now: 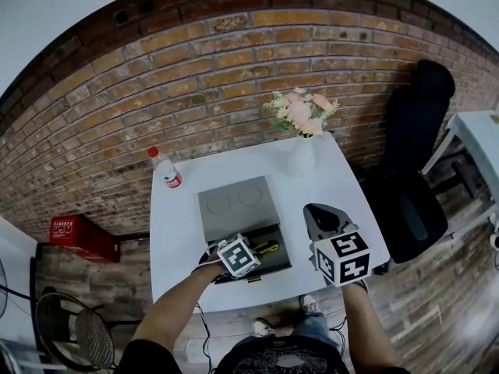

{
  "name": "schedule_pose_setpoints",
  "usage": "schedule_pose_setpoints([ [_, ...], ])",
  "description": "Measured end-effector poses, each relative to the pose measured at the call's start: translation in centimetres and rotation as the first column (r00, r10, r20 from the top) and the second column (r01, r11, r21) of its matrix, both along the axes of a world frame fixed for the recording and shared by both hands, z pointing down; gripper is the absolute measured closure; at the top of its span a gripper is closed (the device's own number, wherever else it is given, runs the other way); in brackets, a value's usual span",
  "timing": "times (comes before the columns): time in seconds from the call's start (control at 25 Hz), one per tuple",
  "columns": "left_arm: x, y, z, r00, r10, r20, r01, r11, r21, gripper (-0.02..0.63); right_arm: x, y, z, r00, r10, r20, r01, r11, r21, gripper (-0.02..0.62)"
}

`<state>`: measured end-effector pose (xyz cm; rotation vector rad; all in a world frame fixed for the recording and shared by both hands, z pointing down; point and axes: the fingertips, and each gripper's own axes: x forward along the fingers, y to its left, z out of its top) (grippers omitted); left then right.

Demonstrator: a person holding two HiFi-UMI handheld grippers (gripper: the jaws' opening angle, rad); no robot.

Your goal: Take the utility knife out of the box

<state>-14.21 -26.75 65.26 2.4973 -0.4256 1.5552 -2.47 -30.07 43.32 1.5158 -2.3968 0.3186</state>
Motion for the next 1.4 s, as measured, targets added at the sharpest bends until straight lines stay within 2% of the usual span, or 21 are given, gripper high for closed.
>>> schedule_pose_setpoints([
  [0.16, 0.8, 0.2, 0.0, 0.999, 0.023, -0.026, -0.023, 1.000, 0.011, 0.477, -0.2, 0.2, 0.1, 1.000, -0.002, 0.003, 0.002, 1.000, -0.001, 0.575],
  [0.36, 0.6, 0.6, -0.1, 1.000, 0.023, -0.013, -0.023, 0.999, 0.032, 0.477, -0.4, 0.4, 0.0, 1.000, -0.006, 0.004, 0.006, 1.000, 0.002, 0.575],
  [0.52, 0.0, 1.3, 0.1, 0.999, 0.031, 0.030, -0.032, 0.999, 0.033, 0.477, -0.5, 0.6, -0.1, 1.000, -0.008, 0.007, 0.008, 1.000, 0.006, 0.575],
  [0.6, -0.2, 1.5, -0.2, 0.999, 0.020, 0.024, -0.021, 0.999, 0.029, 0.477, -0.7, 0.7, 0.0, 1.000, -0.011, 0.007, 0.011, 1.000, 0.003, 0.575],
  [0.8, -0.7, 1.2, -1.6, 0.998, -0.050, -0.044, 0.052, 0.997, 0.050, 0.477, -1.2, 0.8, 0.5, 1.000, -0.016, 0.012, 0.016, 1.000, -0.005, 0.575],
  [1.04, -0.8, 0.0, -4.7, 0.981, -0.123, -0.147, 0.139, 0.985, 0.105, 0.477, -2.3, 0.7, 0.3, 1.000, -0.025, 0.015, 0.025, 1.000, 0.002, 0.575],
  [1.4, -1.8, -2.1, -10.3, 0.938, -0.219, -0.268, 0.276, 0.940, 0.200, 0.477, -3.0, 0.4, -0.4, 0.999, -0.033, 0.025, 0.032, 0.999, 0.016, 0.575],
])
